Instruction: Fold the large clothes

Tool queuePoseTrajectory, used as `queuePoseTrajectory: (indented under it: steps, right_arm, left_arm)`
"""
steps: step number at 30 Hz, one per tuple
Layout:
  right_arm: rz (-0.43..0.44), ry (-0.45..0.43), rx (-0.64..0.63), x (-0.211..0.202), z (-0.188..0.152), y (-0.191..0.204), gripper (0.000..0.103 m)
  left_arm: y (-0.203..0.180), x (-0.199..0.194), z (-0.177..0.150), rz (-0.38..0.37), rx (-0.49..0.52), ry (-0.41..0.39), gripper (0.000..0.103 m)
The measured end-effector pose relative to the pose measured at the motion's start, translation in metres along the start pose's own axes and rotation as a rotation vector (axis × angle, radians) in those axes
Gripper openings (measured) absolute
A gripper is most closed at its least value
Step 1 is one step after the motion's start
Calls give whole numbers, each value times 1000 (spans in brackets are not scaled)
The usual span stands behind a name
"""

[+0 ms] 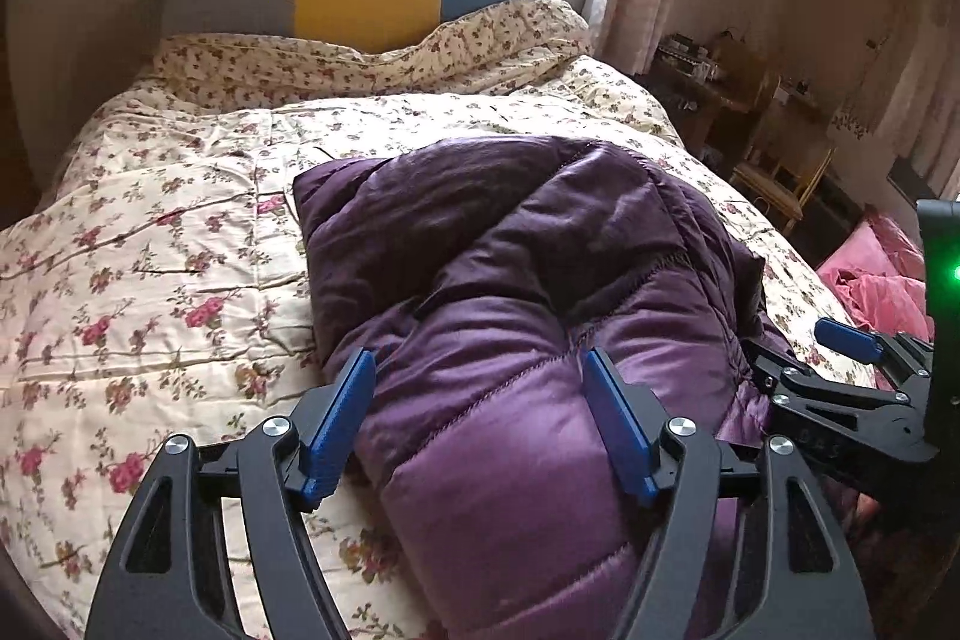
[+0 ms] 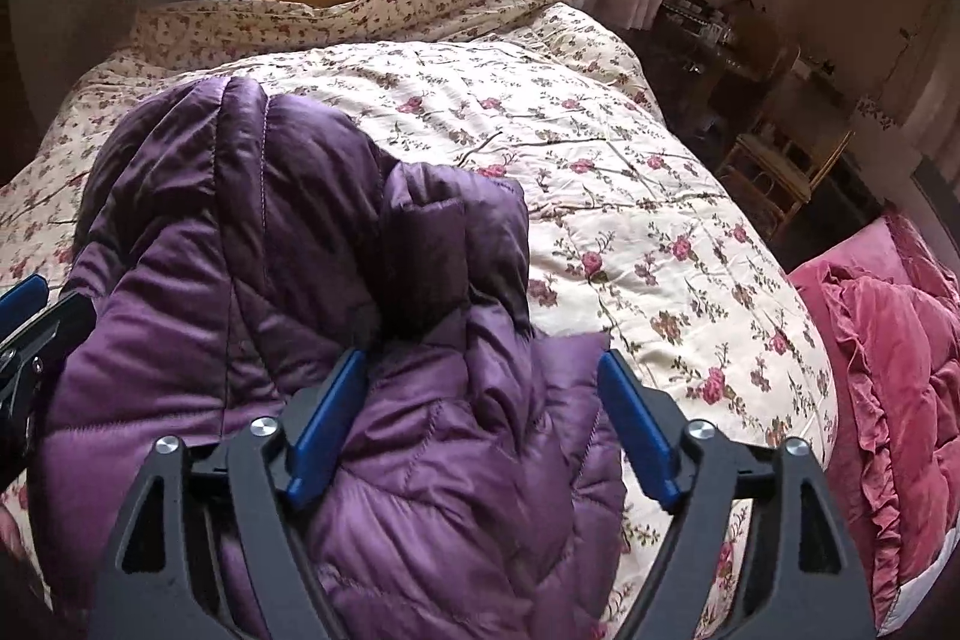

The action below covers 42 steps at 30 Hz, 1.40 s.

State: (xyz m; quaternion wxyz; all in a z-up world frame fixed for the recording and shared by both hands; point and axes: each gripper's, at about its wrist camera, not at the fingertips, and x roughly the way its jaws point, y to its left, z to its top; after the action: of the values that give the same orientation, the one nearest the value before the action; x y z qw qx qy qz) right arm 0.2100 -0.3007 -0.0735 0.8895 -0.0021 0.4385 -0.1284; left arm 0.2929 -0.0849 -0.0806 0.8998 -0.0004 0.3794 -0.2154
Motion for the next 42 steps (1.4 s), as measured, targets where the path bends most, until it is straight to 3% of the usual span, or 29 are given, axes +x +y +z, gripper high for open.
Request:
queuePoseTrajectory:
  steps: [9, 22, 30, 36, 42]
  right_arm:
    - [57, 32, 4, -5, -18, -7, 83]
    - [127, 69, 42, 11, -36, -12, 82]
    - [172, 60, 18, 11, -40, -1, 54]
    - [177, 44, -15, 8, -43, 11, 36]
    - [125, 3, -97, -5, -46, 28, 18]
  left_arm:
    - [5, -11, -15, -22, -8, 2, 81]
    - [22, 13, -35, -186, -152, 83, 86]
    - [12, 20, -34, -201, -129, 84, 85]
    - [8, 16, -33, -216, -93, 71, 65]
    - [8, 3, -32, -231, -71, 50, 46]
